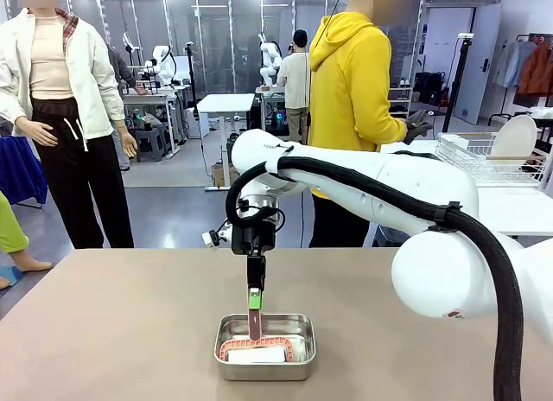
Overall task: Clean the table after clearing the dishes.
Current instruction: When the right (or left) Handle tray is removed, use the right hand (or left hand) to clean the right (or left) side of the table with the Lint Roller.
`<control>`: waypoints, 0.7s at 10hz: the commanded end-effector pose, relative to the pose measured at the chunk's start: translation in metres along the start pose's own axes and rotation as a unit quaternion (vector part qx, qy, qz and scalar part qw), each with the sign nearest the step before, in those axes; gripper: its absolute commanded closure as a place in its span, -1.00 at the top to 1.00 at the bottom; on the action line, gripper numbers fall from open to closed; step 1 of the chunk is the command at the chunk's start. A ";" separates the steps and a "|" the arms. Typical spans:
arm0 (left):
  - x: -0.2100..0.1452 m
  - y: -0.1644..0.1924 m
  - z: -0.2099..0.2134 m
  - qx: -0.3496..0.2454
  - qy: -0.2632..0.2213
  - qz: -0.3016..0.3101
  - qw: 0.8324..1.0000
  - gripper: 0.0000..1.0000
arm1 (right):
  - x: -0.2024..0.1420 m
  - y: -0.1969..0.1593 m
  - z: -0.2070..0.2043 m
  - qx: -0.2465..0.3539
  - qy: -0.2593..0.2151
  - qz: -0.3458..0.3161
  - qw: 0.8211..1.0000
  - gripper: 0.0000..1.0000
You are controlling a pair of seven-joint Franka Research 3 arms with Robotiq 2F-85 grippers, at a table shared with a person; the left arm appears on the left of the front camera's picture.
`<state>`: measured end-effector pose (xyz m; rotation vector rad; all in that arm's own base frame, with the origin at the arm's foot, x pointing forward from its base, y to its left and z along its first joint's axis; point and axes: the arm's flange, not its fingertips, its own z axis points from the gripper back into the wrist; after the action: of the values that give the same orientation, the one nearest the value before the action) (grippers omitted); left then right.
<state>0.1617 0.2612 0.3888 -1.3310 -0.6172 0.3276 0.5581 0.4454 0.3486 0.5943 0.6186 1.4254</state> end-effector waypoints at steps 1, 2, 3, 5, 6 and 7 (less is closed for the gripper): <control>0.001 -0.002 0.001 -0.007 -0.004 -0.002 1.000 1.00 | -0.004 0.030 0.021 -0.019 0.008 -0.033 0.999 -1.00; 0.001 -0.002 0.001 -0.007 -0.004 -0.002 1.000 1.00 | -0.025 0.054 0.025 -0.033 -0.004 -0.049 0.998 -1.00; 0.001 -0.002 0.001 -0.007 -0.004 -0.002 1.000 1.00 | -0.056 0.081 0.025 -0.044 -0.031 -0.083 0.995 -1.00; 0.001 -0.002 0.001 -0.007 -0.004 -0.002 1.000 1.00 | -0.121 0.115 0.012 -0.065 -0.130 -0.141 0.979 -1.00; 0.001 -0.002 0.001 -0.007 -0.004 -0.002 1.000 1.00 | -0.149 0.124 0.005 -0.071 -0.169 -0.176 0.967 -1.00; 0.001 -0.002 0.001 -0.007 -0.004 -0.002 1.000 1.00 | -0.183 0.131 -0.003 -0.072 -0.241 -0.215 0.944 -1.00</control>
<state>0.1617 0.2612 0.3888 -1.3311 -0.6173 0.3275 0.5776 0.3347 0.4955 0.5789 0.3215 0.9896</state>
